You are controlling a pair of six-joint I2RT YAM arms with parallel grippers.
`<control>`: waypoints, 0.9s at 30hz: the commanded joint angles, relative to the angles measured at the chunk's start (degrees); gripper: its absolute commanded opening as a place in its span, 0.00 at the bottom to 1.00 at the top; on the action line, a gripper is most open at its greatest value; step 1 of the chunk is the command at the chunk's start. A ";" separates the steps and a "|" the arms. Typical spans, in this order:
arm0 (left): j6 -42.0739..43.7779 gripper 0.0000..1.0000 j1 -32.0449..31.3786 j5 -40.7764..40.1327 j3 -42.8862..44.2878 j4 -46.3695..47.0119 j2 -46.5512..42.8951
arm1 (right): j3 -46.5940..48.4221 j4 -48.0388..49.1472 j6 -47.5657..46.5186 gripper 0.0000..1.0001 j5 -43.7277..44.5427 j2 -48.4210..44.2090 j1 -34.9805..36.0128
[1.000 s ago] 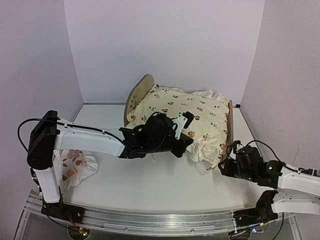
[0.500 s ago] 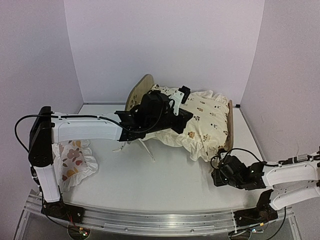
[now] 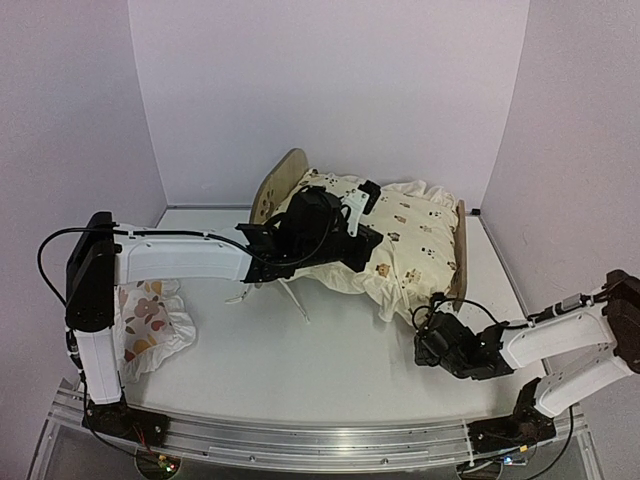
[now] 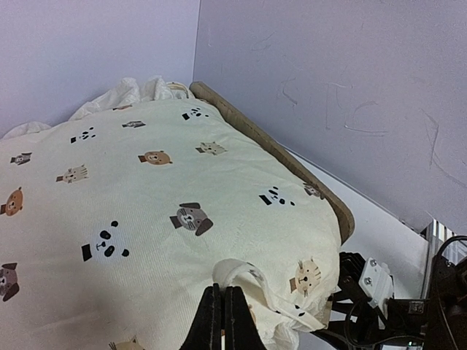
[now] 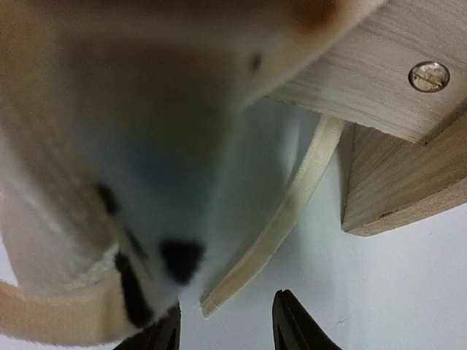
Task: Set up the pet bed
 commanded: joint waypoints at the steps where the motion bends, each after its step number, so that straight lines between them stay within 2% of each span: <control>1: 0.62 0.00 0.22 0.96 3.42 0.90 0.39 | 0.89 4.05 5.28 0.44 3.18 2.46 0.33; 11: 0.65 0.00 0.30 0.83 2.65 0.68 -0.36 | 2.29 3.29 11.74 0.39 1.93 9.75 0.33; 15: 0.65 0.00 0.29 0.64 1.91 0.87 -0.78 | 3.01 1.63 12.81 0.31 1.15 11.55 0.42; 23: 0.41 0.00 0.30 0.66 1.00 1.03 -1.38 | 3.74 -3.62 13.35 0.02 -0.18 10.50 1.20; 27: -0.28 0.00 0.30 1.36 0.49 0.42 -1.68 | 2.22 -6.68 12.83 0.00 -2.53 6.83 1.21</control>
